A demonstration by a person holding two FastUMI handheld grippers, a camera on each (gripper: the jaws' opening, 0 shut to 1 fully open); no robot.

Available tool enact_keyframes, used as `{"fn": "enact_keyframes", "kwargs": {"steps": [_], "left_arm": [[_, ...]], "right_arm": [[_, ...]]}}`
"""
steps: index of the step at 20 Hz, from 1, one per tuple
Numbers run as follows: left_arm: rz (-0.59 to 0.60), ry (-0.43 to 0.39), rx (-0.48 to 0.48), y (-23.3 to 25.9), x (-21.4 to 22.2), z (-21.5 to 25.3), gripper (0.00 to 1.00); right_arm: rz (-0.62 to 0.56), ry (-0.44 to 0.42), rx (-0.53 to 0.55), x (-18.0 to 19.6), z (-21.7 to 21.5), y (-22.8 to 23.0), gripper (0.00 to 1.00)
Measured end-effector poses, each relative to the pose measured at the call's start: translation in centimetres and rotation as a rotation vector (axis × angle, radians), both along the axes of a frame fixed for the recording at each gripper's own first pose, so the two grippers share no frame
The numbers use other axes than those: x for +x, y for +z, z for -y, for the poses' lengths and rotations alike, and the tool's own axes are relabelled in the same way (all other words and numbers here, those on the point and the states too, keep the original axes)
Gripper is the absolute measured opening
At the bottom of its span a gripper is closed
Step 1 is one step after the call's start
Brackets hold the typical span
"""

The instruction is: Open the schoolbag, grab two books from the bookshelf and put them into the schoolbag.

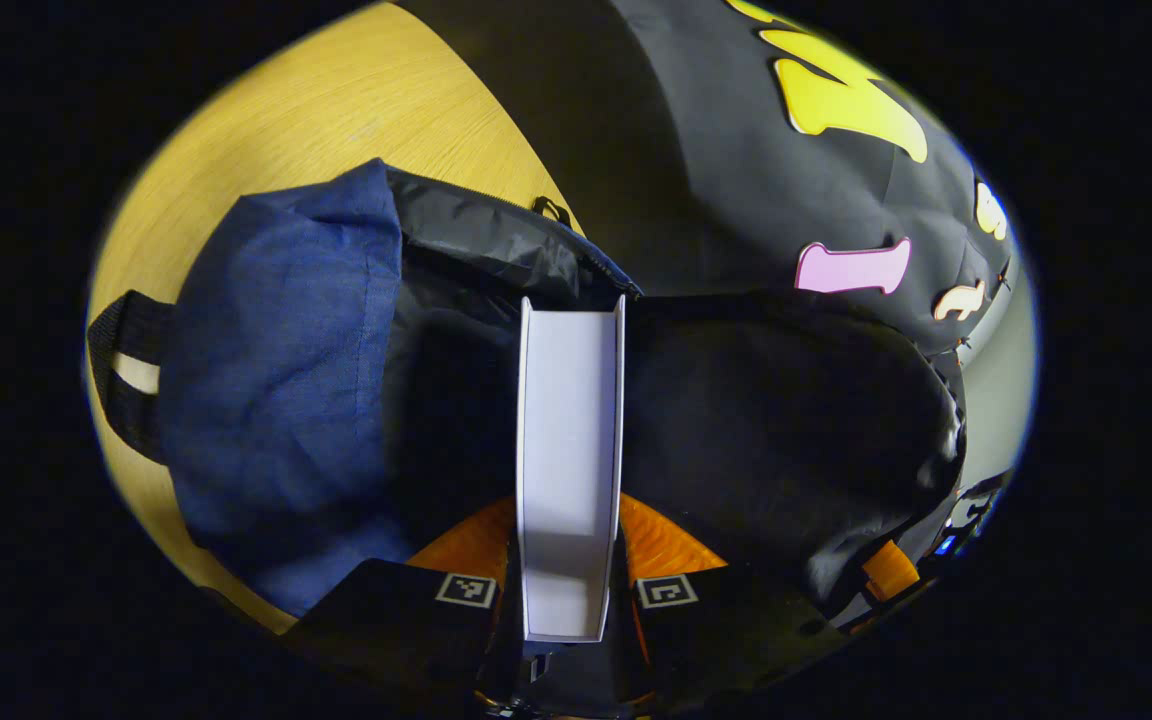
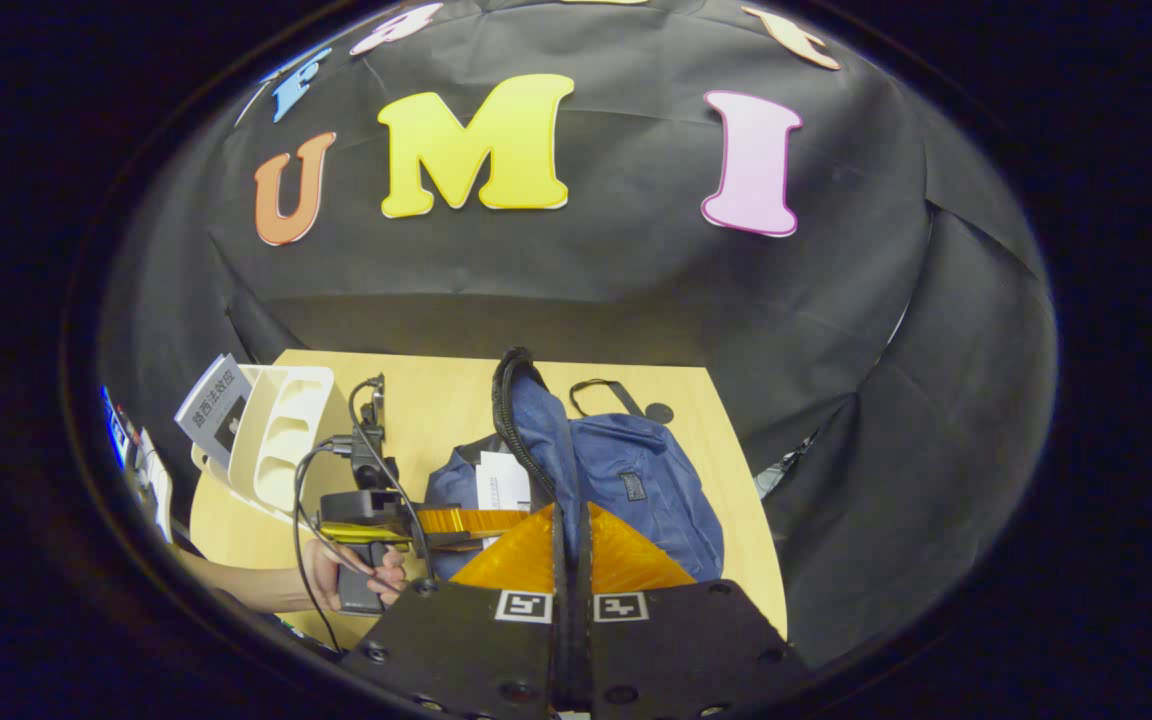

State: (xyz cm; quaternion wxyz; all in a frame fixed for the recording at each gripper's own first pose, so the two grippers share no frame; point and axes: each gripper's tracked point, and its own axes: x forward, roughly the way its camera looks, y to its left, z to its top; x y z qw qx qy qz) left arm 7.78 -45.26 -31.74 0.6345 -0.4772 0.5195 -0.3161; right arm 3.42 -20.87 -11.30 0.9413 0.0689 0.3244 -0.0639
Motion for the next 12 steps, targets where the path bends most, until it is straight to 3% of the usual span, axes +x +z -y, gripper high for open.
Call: {"fn": "enact_keyframes", "kwargs": {"steps": [4,6,8,10,11,12], "left_arm": [[0.006,-0.015,0.021,-1.0,0.3,-0.3,0.39],[0.005,-0.028,0.159,-3.6,0.5,-1.3,0.43],[-0.015,-0.045,0.248,-5.0,0.6,-2.1,0.65],[-0.009,-0.062,0.332,-4.6,0.5,-2.6,0.71],[0.017,-0.07,0.393,-3.9,0.6,-3.7,0.84],[0.046,-0.083,0.438,-3.4,0.7,-4.0,0.74]], "right_arm": [[-0.003,0.0,0.004,0.2,0.0,-0.2,0.0],[-0.008,0.004,0.002,0.2,-0.2,-0.4,0.0],[-0.013,0.011,-0.002,0.2,-0.3,-0.6,0.0],[-0.014,0.017,-0.002,0.4,-0.6,-0.6,0.0],[-0.011,0.018,-0.004,0.5,-0.7,-0.6,0.0],[-0.01,0.02,-0.008,0.5,-0.8,-0.6,0.0]]}}
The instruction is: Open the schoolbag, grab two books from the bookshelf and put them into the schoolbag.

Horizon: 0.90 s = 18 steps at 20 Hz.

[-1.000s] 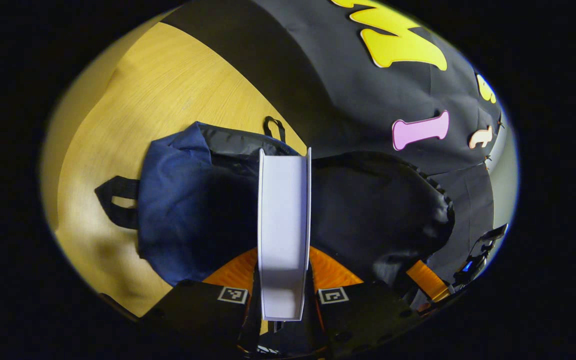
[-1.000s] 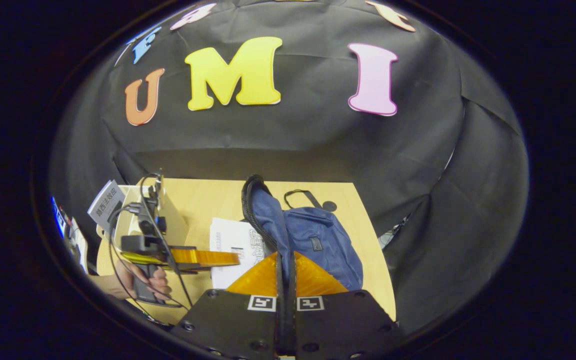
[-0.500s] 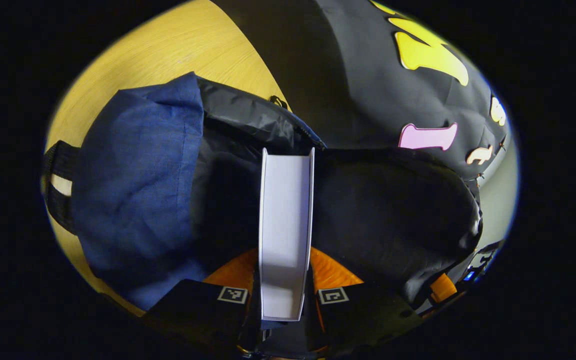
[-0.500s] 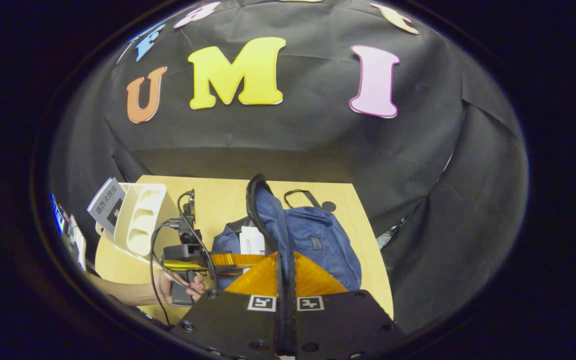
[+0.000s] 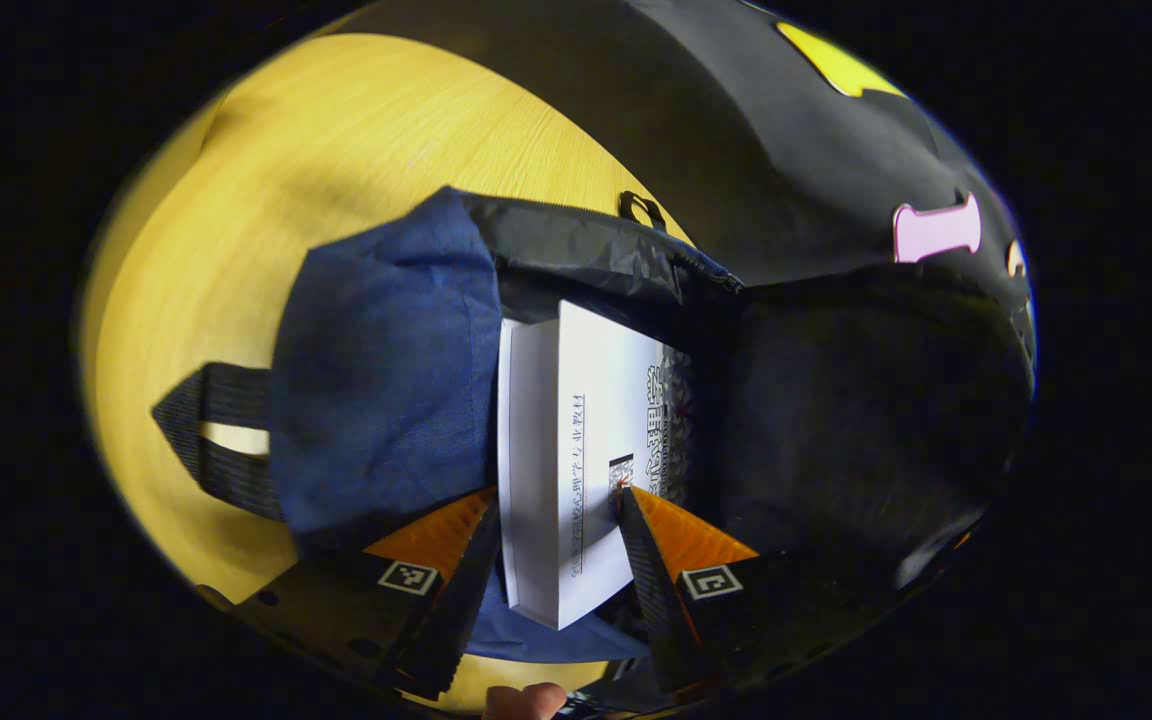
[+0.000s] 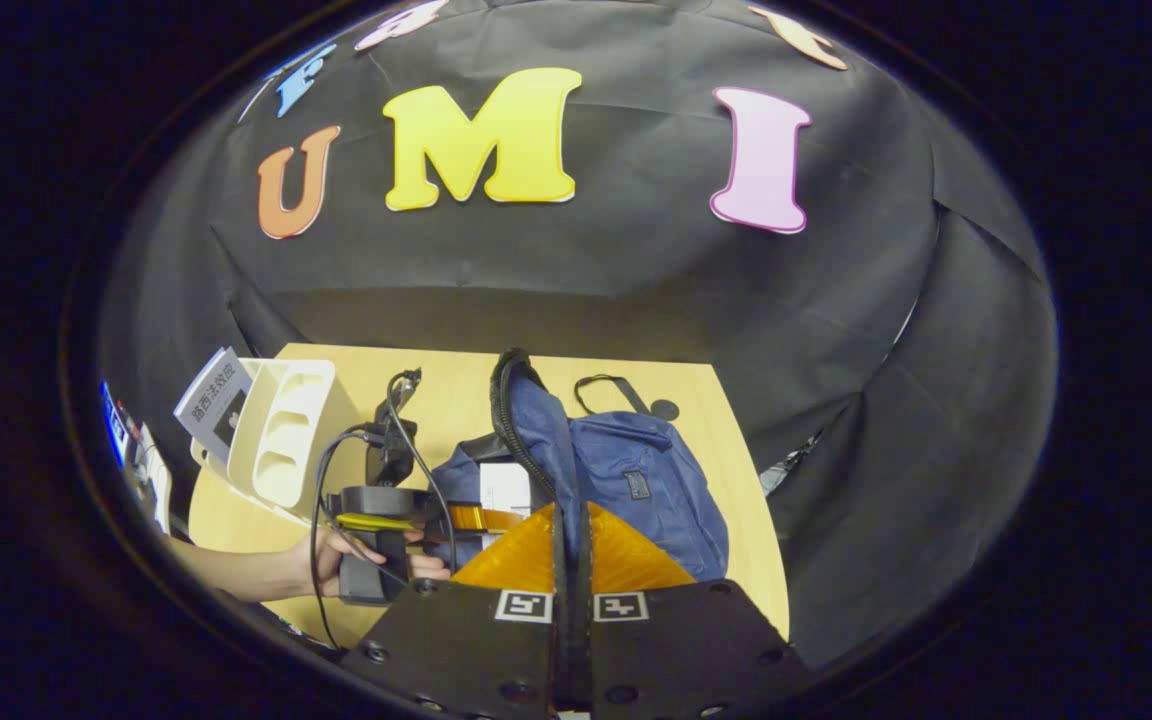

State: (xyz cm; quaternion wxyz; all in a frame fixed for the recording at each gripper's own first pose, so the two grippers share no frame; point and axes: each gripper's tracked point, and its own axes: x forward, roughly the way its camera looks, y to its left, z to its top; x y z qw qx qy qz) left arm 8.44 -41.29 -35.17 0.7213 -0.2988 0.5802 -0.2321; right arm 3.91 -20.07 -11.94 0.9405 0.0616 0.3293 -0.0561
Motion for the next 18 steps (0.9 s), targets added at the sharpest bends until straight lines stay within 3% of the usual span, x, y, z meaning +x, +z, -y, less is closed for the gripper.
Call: {"fn": "enact_keyframes", "kwargs": {"steps": [1,2,3,4,7,12,15,18], "left_arm": [[0.025,-0.021,0.048,0.4,-0.1,-0.6,0.74],[0.054,-0.036,0.099,1.3,0.0,-1.4,0.87],[0.096,-0.047,0.149,2.3,0.3,-2.3,0.87],[0.162,-0.053,0.193,3.7,0.8,-3.3,0.74],[0.416,-0.07,0.306,9.2,2.5,-6.6,0.74],[0.818,0.049,0.504,20.6,5.6,-14.2,0.73],[0.943,0.105,0.637,26.3,6.4,-19.6,0.76],[1.03,0.169,0.68,32.0,5.5,-24.3,0.8]], "right_arm": [[-0.002,0.005,-0.003,0.0,-0.1,-0.1,0.0],[-0.002,0.007,-0.002,-0.1,-0.3,-0.1,0.0],[-0.001,0.01,-0.001,0.0,-0.5,-0.1,0.0],[0.0,0.011,-0.002,0.0,-0.7,-0.1,0.0],[0.003,0.02,0.0,0.2,-1.4,-0.2,0.0],[0.008,0.029,-0.007,0.1,-2.6,-0.5,0.0],[0.009,0.044,-0.008,0.1,-3.6,-0.8,0.0],[0.007,0.057,-0.009,0.4,-4.6,-1.1,0.0]]}}
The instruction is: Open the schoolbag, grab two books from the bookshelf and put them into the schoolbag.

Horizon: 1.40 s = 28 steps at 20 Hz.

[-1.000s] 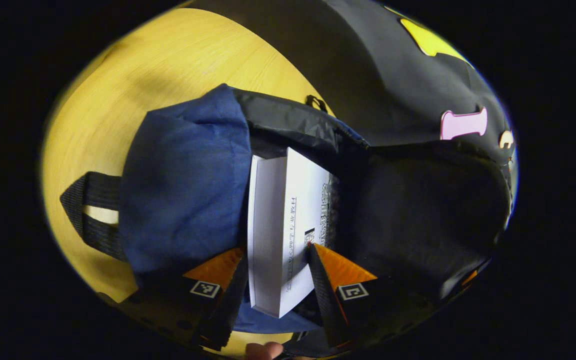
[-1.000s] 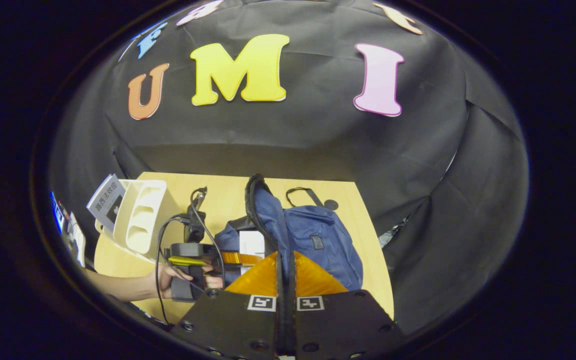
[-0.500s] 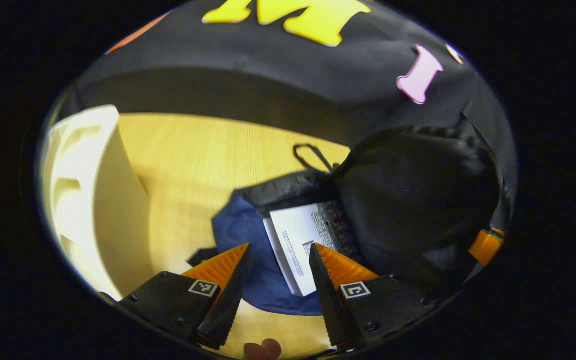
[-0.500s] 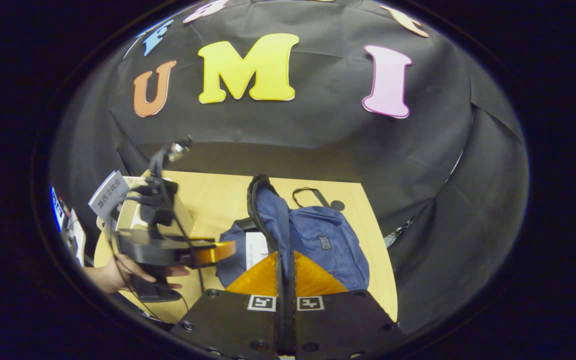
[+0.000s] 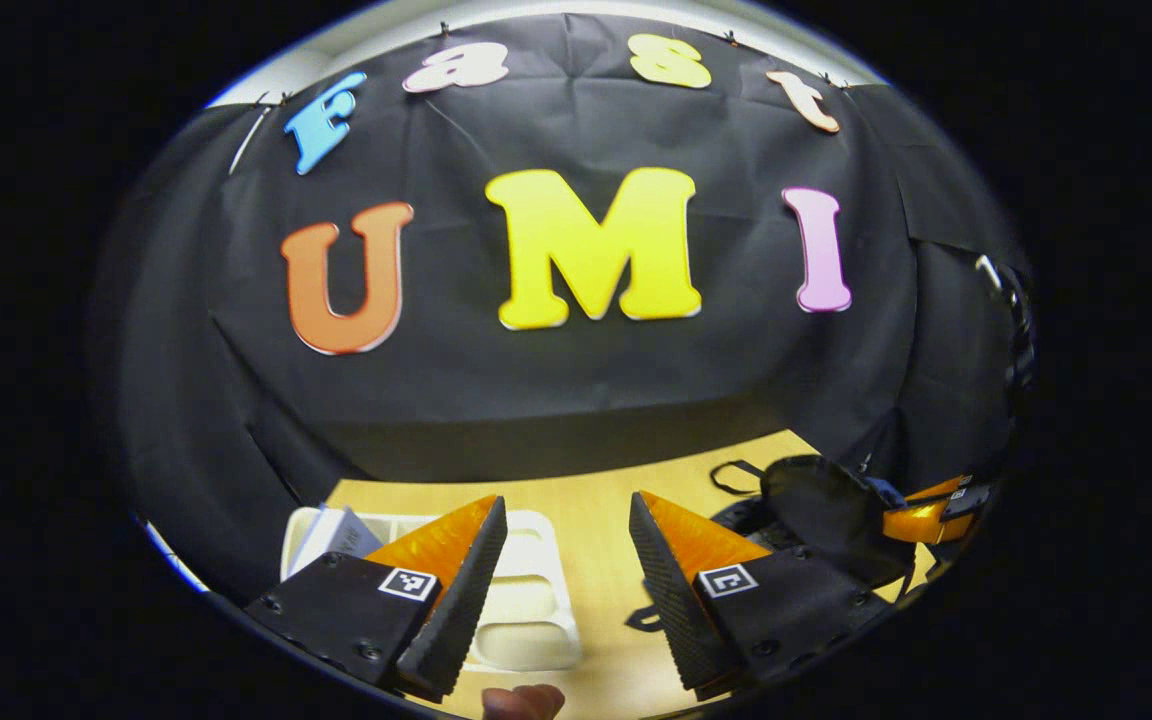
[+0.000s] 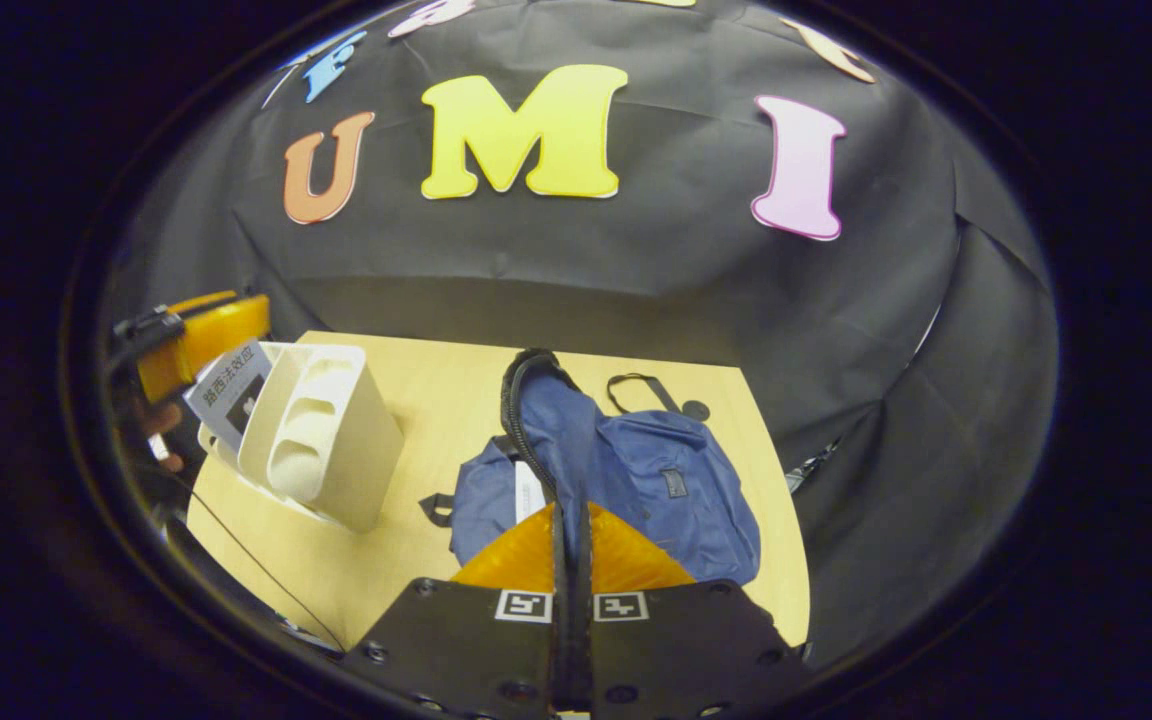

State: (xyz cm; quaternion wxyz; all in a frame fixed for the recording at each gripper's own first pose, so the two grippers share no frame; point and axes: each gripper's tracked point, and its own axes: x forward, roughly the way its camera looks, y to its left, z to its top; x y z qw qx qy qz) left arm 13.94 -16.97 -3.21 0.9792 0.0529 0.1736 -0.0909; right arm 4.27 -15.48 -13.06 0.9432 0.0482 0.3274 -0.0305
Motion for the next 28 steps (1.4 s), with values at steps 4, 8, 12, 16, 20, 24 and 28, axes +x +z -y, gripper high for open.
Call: {"fn": "enact_keyframes", "kwargs": {"steps": [4,8,12,16,20,24,28], "left_arm": [[0.058,0.104,0.062,3.8,-0.4,-7.5,0.84],[0.068,0.204,0.144,5.8,-0.6,-14.9,0.99],[-0.009,0.232,0.003,5.2,-0.6,-17.6,0.98],[-0.311,0.194,-0.133,0.3,-1.6,-19.0,0.99],[-0.532,0.156,-0.122,-3.2,-1.2,-20.3,1.0],[-0.734,0.137,-0.129,-7.1,-0.8,-20.6,1.0],[-0.887,0.098,-0.151,-9.8,-0.3,-19.6,1.0]], "right_arm": [[0.0,0.003,-0.01,0.0,-0.2,-0.1,0.0],[0.0,0.001,-0.021,0.1,-0.1,-0.1,0.01],[0.001,-0.009,-0.016,0.0,-0.2,0.0,0.0],[0.001,-0.013,-0.02,-0.1,0.1,0.0,0.01],[0.013,-0.038,0.0,-0.4,0.7,0.1,0.01],[0.012,-0.057,0.02,-0.5,1.3,-0.2,0.0],[0.017,-0.067,0.02,-0.7,1.8,-0.2,0.0]]}}
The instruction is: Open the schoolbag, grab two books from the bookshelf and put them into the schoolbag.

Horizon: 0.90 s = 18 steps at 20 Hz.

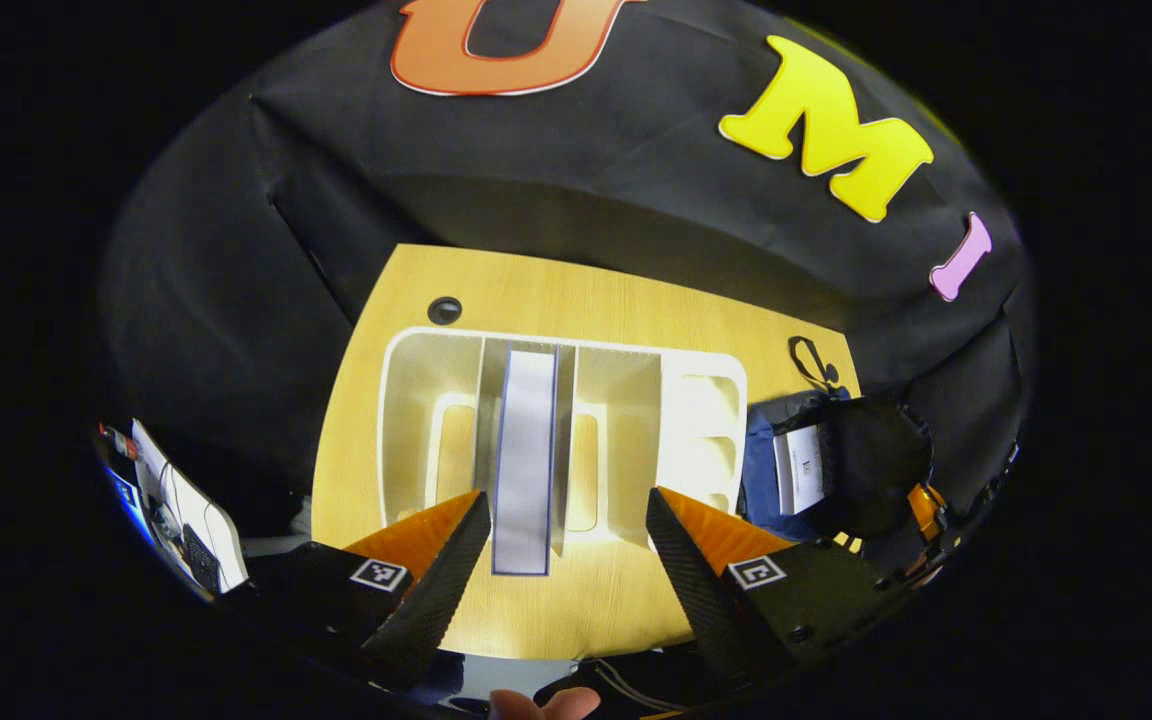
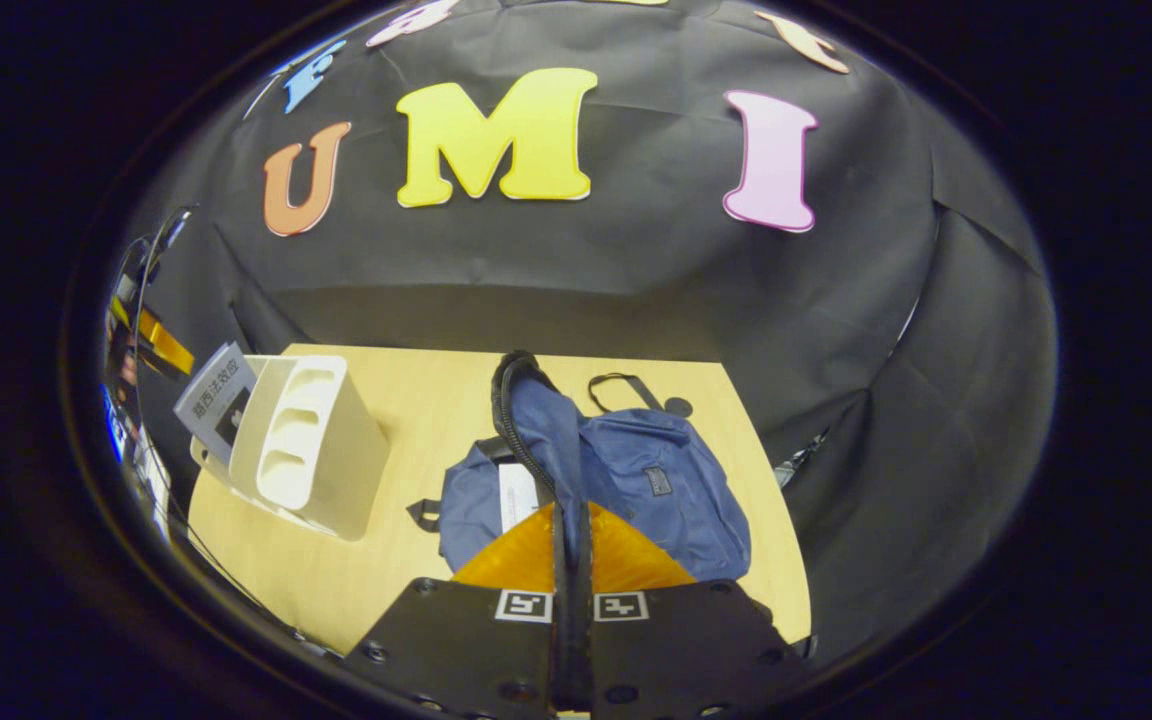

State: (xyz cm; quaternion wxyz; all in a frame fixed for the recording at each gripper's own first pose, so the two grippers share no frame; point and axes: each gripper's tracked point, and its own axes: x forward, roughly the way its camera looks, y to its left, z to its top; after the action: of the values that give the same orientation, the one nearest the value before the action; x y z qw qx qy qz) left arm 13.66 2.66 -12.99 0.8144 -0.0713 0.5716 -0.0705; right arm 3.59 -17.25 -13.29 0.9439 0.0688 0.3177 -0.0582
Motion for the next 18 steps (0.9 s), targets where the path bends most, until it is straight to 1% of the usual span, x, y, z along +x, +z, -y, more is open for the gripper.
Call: {"fn": "enact_keyframes", "kwargs": {"steps": [1,2,3,9,12,17,18], "left_arm": [[-0.019,-0.012,0.012,-0.4,0.3,-0.1,0.94],[-0.035,-0.02,0.025,-0.8,0.6,0.0,1.0],[-0.057,-0.021,0.037,-1.4,0.8,0.2,1.0],[-0.219,-0.023,0.078,-4.2,0.7,-1.1,1.0],[-0.278,0.001,0.1,-5.5,0.5,-1.7,1.0],[-0.323,0.015,0.074,-6.5,0.7,-1.5,0.98],[-0.325,0.014,0.08,-6.7,0.8,-1.6,0.87]], "right_arm": [[0.001,-0.001,0.007,0.1,-0.1,0.0,0.0],[0.001,-0.002,0.009,0.0,0.0,-0.1,0.04],[0.001,-0.004,0.011,0.0,0.1,-0.1,0.0],[-0.009,-0.023,0.021,0.0,1.0,-0.6,0.01],[-0.015,-0.018,0.029,0.3,1.1,-1.0,0.01],[-0.014,-0.022,0.035,0.3,1.2,-1.0,0.0],[-0.015,-0.025,0.037,0.2,1.3,-1.0,0.01]]}}
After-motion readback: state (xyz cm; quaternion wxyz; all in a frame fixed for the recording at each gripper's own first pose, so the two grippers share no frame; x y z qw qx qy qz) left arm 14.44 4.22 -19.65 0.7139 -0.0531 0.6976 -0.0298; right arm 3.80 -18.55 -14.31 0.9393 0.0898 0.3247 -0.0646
